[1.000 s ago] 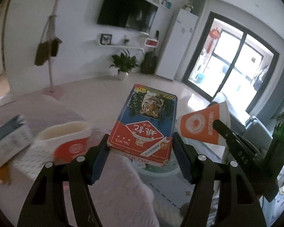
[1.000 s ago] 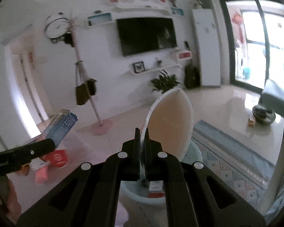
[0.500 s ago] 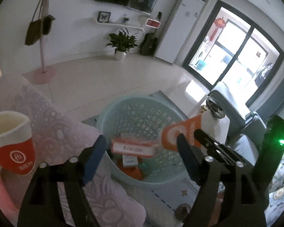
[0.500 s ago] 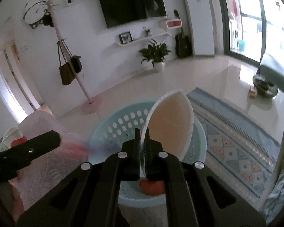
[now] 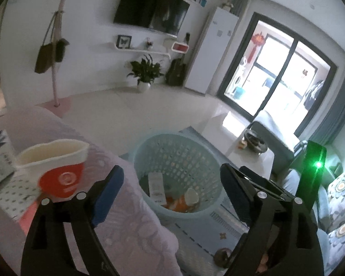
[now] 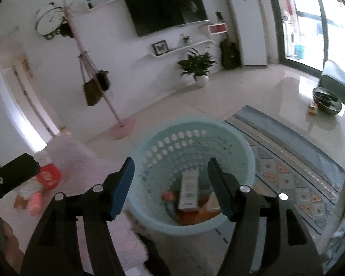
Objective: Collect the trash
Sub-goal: 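Move both tools back over the table toward the long white box, then grasp the black-and-white milk carton with the left tool while the right tool grasps the red-and-white cup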
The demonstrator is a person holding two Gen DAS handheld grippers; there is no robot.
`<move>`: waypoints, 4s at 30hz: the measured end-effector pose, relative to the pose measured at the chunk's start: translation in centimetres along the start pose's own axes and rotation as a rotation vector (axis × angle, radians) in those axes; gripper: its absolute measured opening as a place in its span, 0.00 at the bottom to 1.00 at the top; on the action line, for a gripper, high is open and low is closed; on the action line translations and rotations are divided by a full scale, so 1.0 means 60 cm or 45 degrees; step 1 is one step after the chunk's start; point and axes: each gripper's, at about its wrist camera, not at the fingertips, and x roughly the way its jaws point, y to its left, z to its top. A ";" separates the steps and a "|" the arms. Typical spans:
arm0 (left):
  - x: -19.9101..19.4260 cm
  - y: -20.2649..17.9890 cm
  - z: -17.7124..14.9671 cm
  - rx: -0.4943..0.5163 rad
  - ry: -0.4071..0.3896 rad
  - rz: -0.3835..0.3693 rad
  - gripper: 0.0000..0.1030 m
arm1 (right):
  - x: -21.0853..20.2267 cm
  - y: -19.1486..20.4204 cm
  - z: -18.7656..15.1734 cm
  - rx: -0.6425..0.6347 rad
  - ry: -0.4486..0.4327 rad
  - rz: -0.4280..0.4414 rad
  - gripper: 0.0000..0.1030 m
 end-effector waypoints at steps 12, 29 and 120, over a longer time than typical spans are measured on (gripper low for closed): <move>-0.157 0.089 0.003 -0.022 -0.166 0.154 0.84 | -0.090 0.162 -0.010 -0.175 -0.112 0.184 0.70; -0.192 0.337 0.019 -0.006 -0.051 0.485 0.85 | 0.000 0.327 -0.073 -0.271 0.006 0.235 0.76; -0.276 0.229 -0.134 -0.244 -0.193 0.238 0.33 | -0.020 0.315 -0.071 -0.336 0.002 0.335 0.26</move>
